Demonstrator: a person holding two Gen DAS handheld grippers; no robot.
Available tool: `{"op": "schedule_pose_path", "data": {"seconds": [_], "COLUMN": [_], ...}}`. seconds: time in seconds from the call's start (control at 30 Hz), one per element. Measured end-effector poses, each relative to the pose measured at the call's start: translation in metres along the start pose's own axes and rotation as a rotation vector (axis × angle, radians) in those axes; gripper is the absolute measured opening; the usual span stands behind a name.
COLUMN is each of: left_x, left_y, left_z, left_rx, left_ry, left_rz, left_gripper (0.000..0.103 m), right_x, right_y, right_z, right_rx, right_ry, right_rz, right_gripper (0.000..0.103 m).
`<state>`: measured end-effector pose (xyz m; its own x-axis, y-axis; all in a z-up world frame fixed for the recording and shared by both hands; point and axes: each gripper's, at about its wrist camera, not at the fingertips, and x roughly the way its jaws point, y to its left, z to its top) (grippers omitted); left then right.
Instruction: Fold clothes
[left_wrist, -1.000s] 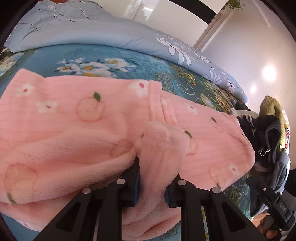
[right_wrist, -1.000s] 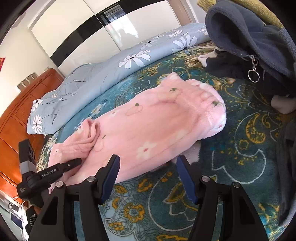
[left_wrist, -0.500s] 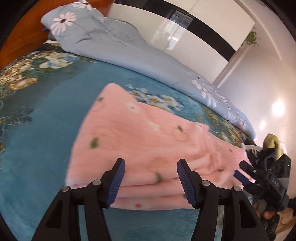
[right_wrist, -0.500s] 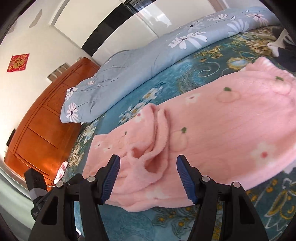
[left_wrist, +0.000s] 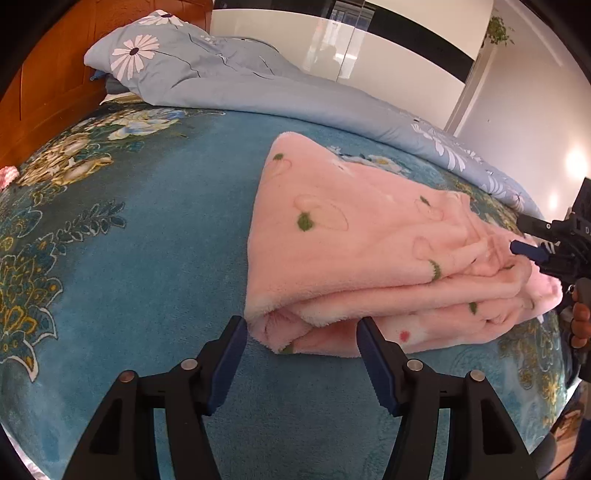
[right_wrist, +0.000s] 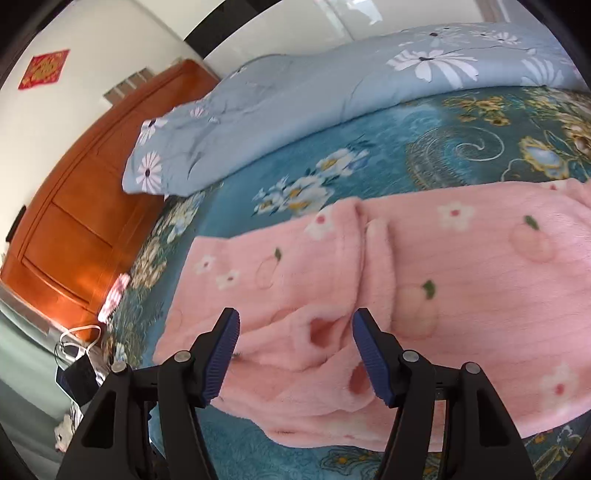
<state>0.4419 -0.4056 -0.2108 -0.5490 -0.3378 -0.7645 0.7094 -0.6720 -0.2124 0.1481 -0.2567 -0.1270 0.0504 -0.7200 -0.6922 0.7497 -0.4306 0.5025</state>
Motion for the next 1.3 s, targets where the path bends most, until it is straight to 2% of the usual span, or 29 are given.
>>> {"op": "schedule_pose_path", "data": {"seconds": [0.1,0.2,0.37,0.43,0.53,0.83,1.0,1.03,1.1,1.3], "left_x": [0.009,0.014,0.014,0.014,0.014,0.015,0.018,0.018,0.019,0.021], "left_y": [-0.002,0.012,0.034,0.041,0.043,0.047,0.046,0.047,0.049,0.055], "left_z": [0.0,0.005,0.008,0.007,0.006,0.006,0.01,0.011,0.012,0.013], "left_rx": [0.025,-0.042,-0.133,-0.159,-0.165,-0.164,-0.164,-0.168,-0.176,-0.203], "left_ry": [0.005,-0.002,-0.018,-0.019,-0.028,-0.05,-0.052,-0.054,-0.059,-0.071], "left_rz": [0.056,0.055,0.056,0.041,0.031,-0.002,-0.012,-0.02,-0.035,-0.077], "left_gripper": [0.066,0.066,0.066,0.067,0.067,0.069,0.069,0.069,0.069,0.069], "right_x": [0.01,0.016,0.023,0.026,0.03,0.042,0.036,0.034,0.031,0.021], "right_y": [0.007,0.009,0.015,0.017,0.021,0.031,0.026,0.024,0.021,0.013], "right_z": [-0.002,-0.003,-0.001,0.0,0.001,0.004,-0.003,-0.005,-0.008,-0.017], "right_rx": [-0.041,-0.043,-0.098,-0.12,-0.153,-0.253,-0.235,-0.229,-0.218,-0.185], "right_ry": [0.048,0.078,0.133,0.155,0.189,0.288,0.28,0.277,0.271,0.252], "right_rz": [0.004,0.028,0.005,-0.005,-0.019,-0.06,-0.053,-0.05,-0.045,-0.031], "right_gripper": [0.065,0.065,0.064,0.051,0.041,0.041,0.04,0.027,0.009,0.006]}}
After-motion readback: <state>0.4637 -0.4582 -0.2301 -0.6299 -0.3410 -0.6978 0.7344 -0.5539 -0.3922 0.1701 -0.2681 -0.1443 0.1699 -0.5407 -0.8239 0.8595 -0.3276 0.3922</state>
